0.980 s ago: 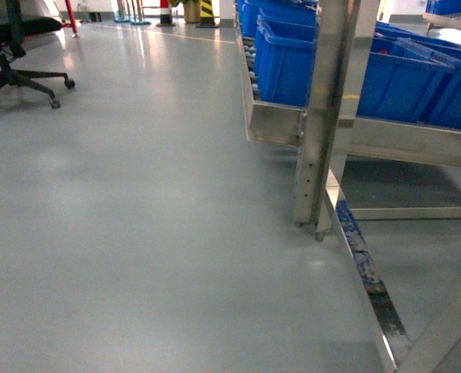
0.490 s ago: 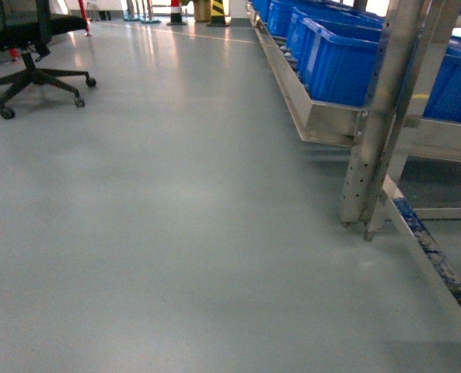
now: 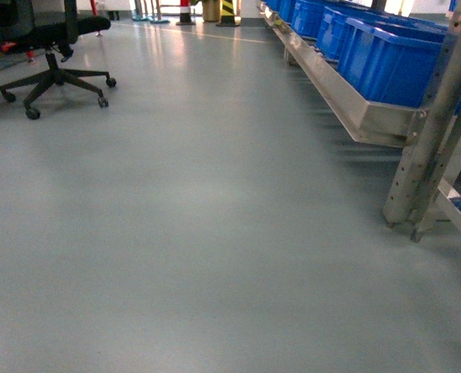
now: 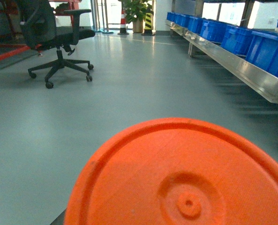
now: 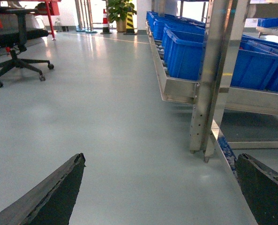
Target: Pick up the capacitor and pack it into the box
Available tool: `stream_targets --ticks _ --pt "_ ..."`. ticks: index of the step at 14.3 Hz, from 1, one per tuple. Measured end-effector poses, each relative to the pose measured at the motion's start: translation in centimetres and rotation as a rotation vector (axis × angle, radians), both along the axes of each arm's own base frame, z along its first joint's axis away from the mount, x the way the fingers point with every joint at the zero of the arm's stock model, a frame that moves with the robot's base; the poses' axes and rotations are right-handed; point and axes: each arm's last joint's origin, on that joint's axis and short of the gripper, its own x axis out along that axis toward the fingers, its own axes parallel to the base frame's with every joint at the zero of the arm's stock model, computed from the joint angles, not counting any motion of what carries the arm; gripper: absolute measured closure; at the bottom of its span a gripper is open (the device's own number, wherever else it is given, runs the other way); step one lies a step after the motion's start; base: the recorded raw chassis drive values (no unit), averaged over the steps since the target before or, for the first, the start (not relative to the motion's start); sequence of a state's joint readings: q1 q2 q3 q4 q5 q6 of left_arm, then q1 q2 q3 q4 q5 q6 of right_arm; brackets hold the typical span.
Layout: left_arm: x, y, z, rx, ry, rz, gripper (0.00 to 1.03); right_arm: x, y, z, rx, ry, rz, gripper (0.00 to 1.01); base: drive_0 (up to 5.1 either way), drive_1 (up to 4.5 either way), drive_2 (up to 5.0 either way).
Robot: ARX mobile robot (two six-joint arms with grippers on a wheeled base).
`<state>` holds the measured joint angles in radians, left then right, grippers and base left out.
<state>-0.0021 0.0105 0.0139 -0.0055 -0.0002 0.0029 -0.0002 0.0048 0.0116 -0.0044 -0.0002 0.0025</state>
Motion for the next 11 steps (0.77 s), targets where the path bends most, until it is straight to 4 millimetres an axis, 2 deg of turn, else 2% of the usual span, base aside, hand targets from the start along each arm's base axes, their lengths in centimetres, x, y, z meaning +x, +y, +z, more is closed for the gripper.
stream_targets --ticks 11 --pt "0.00 0.00 -0.02 0.000 0.002 0.000 0.61 0.00 0.00 -0.03 0.000 0.003 0.000 0.03 -5.0 2.41 2.4"
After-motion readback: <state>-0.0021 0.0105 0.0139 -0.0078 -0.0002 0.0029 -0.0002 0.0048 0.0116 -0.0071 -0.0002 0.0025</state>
